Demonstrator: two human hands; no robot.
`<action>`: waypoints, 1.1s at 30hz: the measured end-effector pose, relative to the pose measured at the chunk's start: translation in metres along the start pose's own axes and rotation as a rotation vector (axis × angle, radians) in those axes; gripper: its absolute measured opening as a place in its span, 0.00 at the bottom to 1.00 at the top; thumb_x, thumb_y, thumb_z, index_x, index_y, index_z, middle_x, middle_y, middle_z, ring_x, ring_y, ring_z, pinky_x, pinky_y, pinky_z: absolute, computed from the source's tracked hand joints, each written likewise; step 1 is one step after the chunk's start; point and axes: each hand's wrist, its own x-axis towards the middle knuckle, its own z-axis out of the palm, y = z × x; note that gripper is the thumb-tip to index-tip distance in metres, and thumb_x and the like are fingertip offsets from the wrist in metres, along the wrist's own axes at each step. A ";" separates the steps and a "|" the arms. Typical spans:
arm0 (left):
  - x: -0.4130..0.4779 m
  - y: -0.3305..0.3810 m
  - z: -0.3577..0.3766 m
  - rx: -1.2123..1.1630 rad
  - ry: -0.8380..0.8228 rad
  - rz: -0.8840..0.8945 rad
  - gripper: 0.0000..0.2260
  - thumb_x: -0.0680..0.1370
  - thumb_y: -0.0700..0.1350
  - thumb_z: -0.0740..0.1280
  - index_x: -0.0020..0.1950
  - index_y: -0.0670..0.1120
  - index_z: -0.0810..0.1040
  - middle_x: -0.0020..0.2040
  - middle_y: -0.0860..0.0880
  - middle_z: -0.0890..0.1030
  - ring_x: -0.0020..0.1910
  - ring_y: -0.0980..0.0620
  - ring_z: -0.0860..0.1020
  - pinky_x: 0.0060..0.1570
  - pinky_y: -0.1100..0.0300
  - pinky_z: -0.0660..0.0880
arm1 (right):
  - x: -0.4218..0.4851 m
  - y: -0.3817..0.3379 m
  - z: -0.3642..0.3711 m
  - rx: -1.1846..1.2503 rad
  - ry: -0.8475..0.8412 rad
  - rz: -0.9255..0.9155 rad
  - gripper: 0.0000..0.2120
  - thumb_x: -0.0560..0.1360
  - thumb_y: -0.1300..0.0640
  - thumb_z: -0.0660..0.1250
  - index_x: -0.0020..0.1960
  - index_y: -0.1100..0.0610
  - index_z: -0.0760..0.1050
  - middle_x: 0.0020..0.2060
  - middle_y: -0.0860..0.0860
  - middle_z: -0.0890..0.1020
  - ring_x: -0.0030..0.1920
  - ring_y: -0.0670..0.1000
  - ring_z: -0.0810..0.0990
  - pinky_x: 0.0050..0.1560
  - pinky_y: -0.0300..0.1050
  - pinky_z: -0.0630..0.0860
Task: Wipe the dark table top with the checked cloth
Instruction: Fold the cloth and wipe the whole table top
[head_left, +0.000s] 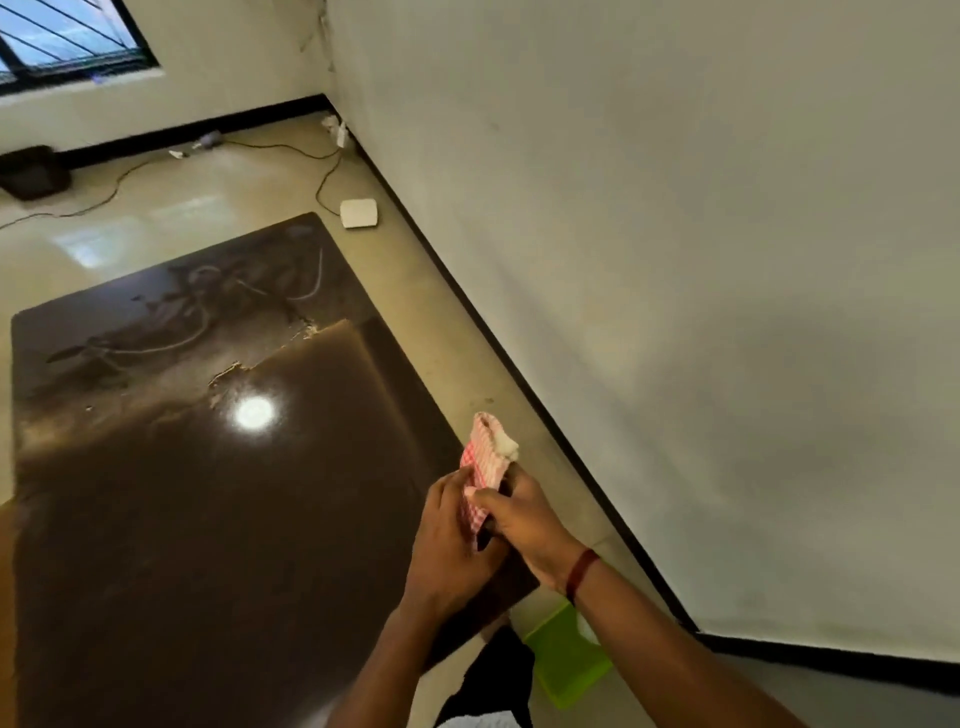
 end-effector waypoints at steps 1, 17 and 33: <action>0.012 0.001 0.004 -0.041 0.027 -0.027 0.35 0.70 0.50 0.75 0.73 0.50 0.64 0.65 0.56 0.68 0.61 0.65 0.70 0.57 0.72 0.71 | 0.011 -0.007 -0.001 -0.072 -0.007 0.001 0.22 0.75 0.58 0.68 0.67 0.50 0.71 0.57 0.47 0.81 0.56 0.46 0.80 0.60 0.49 0.78; 0.124 -0.006 -0.008 -0.139 0.399 -0.338 0.26 0.76 0.41 0.67 0.73 0.54 0.68 0.62 0.56 0.79 0.59 0.61 0.78 0.56 0.54 0.79 | 0.134 -0.079 0.001 -0.306 -0.316 0.043 0.21 0.72 0.56 0.72 0.61 0.41 0.71 0.54 0.41 0.82 0.55 0.41 0.80 0.57 0.41 0.78; 0.256 0.037 -0.029 -0.111 0.732 -0.574 0.27 0.77 0.34 0.64 0.75 0.50 0.67 0.66 0.52 0.77 0.63 0.61 0.76 0.61 0.62 0.75 | 0.286 -0.158 -0.004 -0.241 -0.744 0.182 0.22 0.75 0.67 0.64 0.63 0.48 0.73 0.52 0.49 0.84 0.52 0.50 0.83 0.49 0.43 0.81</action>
